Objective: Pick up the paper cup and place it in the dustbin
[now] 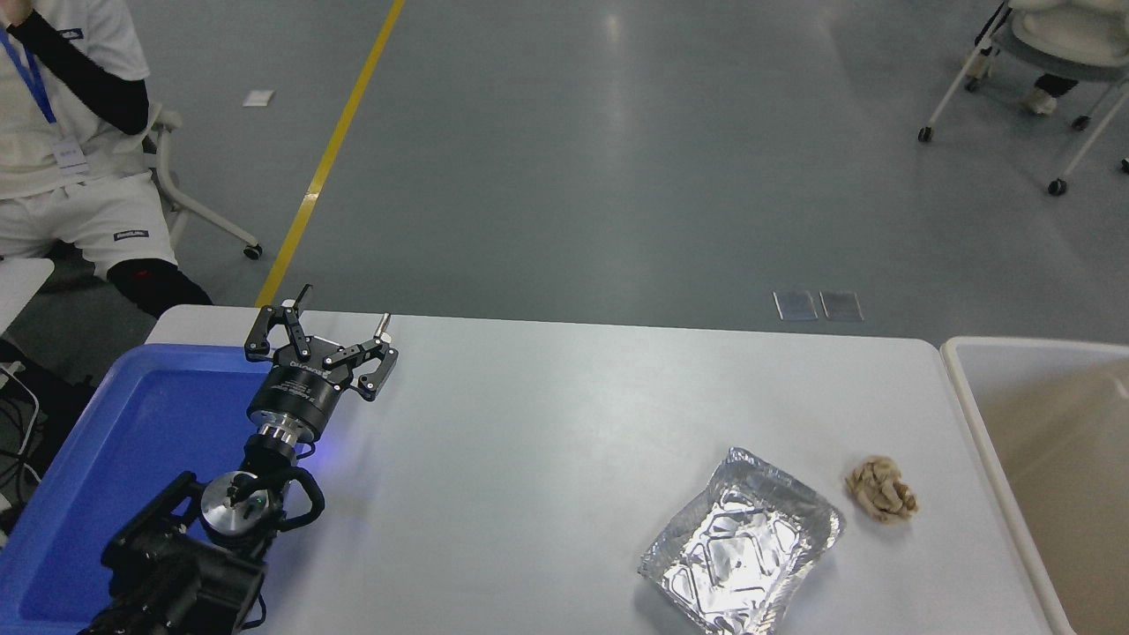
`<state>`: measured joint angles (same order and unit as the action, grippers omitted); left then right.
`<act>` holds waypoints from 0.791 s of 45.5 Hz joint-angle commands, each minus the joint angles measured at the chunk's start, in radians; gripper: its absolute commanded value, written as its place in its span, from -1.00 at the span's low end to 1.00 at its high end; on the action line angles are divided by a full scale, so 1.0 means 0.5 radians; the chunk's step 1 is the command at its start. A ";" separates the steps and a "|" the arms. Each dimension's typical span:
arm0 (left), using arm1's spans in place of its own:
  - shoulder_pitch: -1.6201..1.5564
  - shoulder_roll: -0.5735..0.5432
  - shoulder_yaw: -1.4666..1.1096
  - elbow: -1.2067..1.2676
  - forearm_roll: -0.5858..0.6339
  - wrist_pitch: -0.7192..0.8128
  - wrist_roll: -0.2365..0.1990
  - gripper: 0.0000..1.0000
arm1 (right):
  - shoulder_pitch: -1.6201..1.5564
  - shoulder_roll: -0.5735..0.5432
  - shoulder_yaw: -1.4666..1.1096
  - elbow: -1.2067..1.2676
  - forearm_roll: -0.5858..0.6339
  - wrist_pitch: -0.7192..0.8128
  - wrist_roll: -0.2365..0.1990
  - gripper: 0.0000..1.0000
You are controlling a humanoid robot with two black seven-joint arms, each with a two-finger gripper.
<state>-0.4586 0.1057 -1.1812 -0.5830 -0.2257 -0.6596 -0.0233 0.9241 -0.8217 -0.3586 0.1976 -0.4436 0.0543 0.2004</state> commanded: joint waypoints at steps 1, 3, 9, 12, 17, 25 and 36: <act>0.000 0.000 0.000 0.000 0.000 0.000 0.001 0.98 | 0.750 -0.292 -0.396 0.543 -0.009 0.020 0.001 0.98; 0.000 0.000 0.000 0.000 0.000 0.000 0.001 0.98 | 0.854 -0.280 -0.461 0.562 -0.009 0.023 0.001 0.98; 0.000 0.000 0.000 0.000 0.000 0.000 0.001 0.98 | 1.130 -0.231 -0.593 0.657 -0.012 0.054 0.001 1.00; 0.000 0.000 0.000 0.000 0.000 0.000 0.001 0.98 | 1.256 -0.194 -0.626 0.779 -0.030 0.072 0.001 1.00; 0.000 0.000 0.000 0.000 0.000 0.000 0.001 0.98 | 1.410 -0.154 -0.694 0.967 -0.098 0.130 0.001 1.00; 0.000 0.000 0.000 0.000 0.000 0.000 0.001 0.98 | 1.591 -0.062 -0.709 1.133 -0.135 0.345 -0.002 1.00; 0.000 0.000 0.000 0.000 0.000 0.000 0.001 0.98 | 1.671 0.039 -0.719 1.224 -0.168 0.765 -0.033 1.00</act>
<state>-0.4587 0.1058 -1.1812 -0.5829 -0.2256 -0.6596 -0.0230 1.6772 -0.8472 -0.6992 0.7244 -0.5035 0.2560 0.1985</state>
